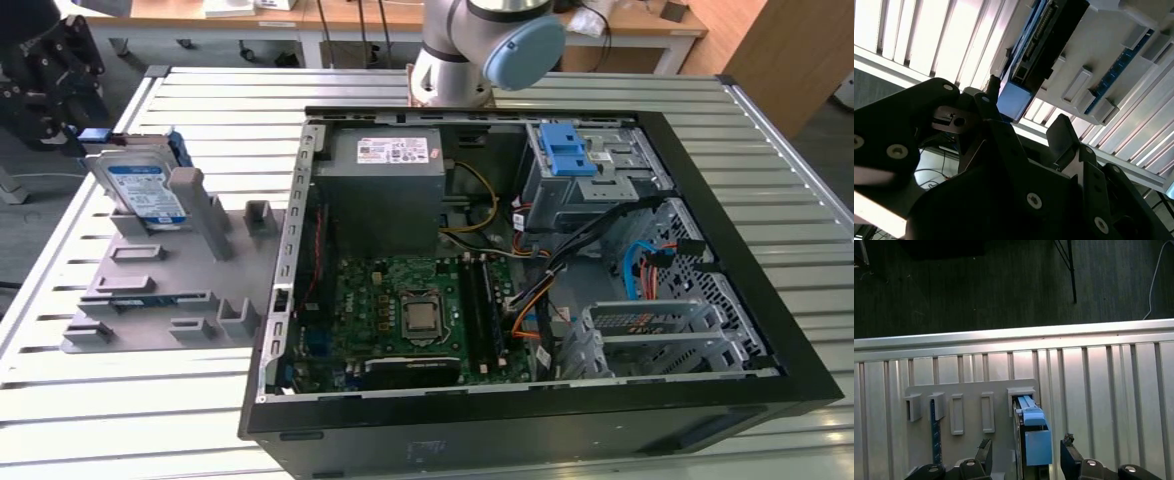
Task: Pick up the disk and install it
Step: 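Pick up the disk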
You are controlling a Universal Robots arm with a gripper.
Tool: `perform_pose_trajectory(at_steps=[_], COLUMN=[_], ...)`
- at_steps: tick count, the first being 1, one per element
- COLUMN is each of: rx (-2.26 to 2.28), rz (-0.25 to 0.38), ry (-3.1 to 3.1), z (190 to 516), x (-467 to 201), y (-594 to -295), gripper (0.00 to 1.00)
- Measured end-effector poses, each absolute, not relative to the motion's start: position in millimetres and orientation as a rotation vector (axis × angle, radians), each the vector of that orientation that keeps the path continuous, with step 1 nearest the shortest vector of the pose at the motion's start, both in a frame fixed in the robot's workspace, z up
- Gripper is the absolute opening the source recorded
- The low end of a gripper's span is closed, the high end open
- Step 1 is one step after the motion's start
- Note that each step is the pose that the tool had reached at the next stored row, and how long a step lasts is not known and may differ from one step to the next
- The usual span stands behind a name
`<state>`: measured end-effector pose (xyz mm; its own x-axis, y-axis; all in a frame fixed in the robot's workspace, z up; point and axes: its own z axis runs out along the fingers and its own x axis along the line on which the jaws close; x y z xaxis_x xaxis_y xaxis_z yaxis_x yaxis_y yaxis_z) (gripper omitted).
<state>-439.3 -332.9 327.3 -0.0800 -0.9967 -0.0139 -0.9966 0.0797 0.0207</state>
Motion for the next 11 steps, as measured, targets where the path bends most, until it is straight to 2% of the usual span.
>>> perform_pose_trajectory(at_steps=[11], rx=[2.128], rz=[-0.038], ry=[-2.306], z=[319.5], x=[-440.7], y=[-330.4], gripper=[0.65])
